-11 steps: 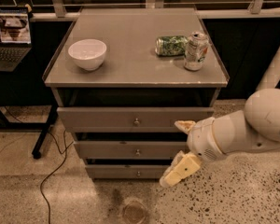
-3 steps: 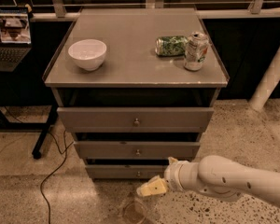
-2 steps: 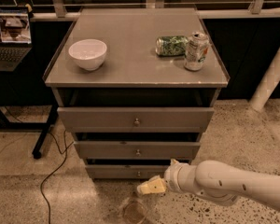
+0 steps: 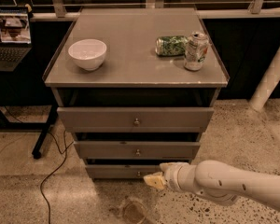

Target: Open bottom drawer

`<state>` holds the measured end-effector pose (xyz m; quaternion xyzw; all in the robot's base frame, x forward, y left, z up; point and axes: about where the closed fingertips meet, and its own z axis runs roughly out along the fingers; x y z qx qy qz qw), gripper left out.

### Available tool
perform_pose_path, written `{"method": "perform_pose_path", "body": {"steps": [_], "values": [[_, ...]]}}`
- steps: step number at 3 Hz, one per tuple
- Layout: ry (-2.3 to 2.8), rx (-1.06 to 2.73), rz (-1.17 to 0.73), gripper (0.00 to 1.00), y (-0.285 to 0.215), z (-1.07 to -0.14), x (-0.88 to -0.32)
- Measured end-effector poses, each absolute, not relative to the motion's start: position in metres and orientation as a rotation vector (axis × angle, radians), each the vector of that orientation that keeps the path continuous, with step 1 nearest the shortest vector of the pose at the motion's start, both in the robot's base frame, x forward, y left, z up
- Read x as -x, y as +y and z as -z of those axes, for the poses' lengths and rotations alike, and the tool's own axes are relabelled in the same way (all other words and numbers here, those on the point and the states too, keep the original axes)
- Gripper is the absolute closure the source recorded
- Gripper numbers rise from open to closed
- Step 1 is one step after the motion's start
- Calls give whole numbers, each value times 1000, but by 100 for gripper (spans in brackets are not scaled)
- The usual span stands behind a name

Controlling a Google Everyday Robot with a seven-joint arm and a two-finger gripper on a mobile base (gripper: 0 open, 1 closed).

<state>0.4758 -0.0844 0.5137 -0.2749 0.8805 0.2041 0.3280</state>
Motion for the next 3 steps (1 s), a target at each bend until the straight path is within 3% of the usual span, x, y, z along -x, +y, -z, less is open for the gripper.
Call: {"method": "perform_pose_path", "body": {"steps": [2, 3], "values": [[2305, 720, -534, 88, -84, -514, -476], [2305, 720, -534, 100, -84, -514, -476]]}}
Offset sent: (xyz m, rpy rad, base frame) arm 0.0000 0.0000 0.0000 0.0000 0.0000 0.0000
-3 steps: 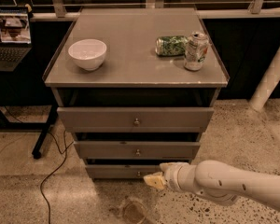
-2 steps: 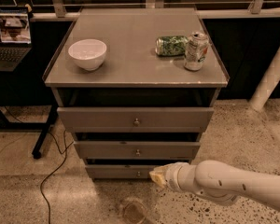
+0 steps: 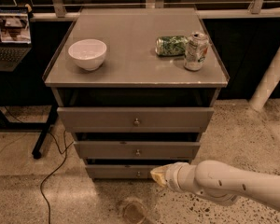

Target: Open bottom drawer

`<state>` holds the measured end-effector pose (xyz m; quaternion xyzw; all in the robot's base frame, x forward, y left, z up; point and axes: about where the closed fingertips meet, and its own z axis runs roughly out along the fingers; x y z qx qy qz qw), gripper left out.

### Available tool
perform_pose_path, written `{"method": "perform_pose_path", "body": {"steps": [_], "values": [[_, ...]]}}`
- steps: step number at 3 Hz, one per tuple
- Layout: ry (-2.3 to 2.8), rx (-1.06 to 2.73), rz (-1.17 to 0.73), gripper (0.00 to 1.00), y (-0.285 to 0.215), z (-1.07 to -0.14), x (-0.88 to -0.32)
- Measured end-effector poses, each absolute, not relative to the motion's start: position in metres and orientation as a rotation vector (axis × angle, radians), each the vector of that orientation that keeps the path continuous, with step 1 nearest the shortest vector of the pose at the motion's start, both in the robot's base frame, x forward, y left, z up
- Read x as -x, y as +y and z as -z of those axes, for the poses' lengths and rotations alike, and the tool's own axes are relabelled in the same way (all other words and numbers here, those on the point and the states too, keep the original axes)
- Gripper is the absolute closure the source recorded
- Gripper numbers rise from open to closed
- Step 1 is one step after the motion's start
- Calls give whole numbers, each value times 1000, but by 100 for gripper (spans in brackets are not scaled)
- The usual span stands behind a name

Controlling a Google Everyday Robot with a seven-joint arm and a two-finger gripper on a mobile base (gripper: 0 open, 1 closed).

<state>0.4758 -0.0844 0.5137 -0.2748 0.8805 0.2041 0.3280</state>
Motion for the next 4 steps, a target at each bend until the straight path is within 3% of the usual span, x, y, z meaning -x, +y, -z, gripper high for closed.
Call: {"method": "perform_pose_path", "body": {"steps": [4], "values": [[2269, 381, -439, 100, -123, -374, -502]]}}
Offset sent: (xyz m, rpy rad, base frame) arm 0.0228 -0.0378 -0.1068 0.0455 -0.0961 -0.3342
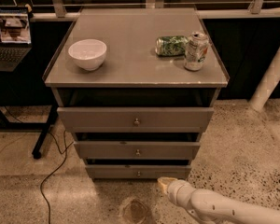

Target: Open bottom drawer

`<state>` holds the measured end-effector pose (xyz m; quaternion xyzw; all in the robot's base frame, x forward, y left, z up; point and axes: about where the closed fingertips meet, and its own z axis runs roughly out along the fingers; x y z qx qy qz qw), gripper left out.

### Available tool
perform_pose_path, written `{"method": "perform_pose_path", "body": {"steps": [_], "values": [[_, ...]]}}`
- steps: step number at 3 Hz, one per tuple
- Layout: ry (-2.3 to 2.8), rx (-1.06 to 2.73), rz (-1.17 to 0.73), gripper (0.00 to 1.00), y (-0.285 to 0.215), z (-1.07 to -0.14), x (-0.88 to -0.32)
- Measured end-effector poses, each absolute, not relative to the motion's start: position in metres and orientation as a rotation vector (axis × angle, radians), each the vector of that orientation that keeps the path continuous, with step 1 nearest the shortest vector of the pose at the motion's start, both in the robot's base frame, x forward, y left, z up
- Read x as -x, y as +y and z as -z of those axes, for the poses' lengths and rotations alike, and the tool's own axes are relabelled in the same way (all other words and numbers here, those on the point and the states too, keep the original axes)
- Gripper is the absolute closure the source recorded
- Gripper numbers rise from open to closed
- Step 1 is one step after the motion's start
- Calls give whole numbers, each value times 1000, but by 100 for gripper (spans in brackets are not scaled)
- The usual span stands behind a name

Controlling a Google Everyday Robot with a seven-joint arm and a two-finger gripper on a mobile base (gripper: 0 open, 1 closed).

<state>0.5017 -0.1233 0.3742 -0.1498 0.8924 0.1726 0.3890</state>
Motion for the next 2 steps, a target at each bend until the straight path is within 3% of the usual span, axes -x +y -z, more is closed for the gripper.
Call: {"method": "perform_pose_path", "body": {"steps": [1, 2], "values": [[2338, 330, -449, 100, -134, -307, -521], [2338, 330, -448, 100, -134, -307, -521]]}}
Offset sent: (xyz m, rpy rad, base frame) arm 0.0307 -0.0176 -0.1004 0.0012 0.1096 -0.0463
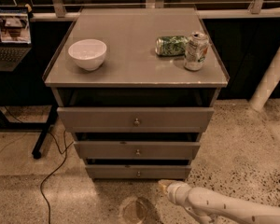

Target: Open bottom drawer

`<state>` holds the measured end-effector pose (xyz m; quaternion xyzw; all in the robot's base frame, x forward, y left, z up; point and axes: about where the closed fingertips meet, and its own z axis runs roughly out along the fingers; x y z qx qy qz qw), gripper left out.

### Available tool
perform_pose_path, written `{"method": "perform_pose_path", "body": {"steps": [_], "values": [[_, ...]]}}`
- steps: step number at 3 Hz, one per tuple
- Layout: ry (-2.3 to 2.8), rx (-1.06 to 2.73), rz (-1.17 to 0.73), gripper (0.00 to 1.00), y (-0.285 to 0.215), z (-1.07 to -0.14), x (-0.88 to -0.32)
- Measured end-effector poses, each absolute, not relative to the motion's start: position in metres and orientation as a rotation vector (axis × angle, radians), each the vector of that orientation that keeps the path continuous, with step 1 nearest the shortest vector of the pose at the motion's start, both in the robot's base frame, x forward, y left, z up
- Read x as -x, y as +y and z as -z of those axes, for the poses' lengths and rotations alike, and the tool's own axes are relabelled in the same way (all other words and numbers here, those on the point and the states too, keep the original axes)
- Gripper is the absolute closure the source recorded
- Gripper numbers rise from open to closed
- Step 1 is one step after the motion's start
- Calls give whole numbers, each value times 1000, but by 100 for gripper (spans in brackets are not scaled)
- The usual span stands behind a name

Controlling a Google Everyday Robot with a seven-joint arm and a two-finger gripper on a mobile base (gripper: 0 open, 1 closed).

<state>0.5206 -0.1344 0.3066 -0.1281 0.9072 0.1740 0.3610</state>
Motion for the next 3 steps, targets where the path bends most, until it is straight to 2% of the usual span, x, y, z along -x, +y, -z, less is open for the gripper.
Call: {"method": "perform_pose_path", "body": {"steps": [2, 3], "values": [[2207, 180, -407, 100, -143, -291, -534], [2119, 98, -397, 100, -158, -269, -564]]}}
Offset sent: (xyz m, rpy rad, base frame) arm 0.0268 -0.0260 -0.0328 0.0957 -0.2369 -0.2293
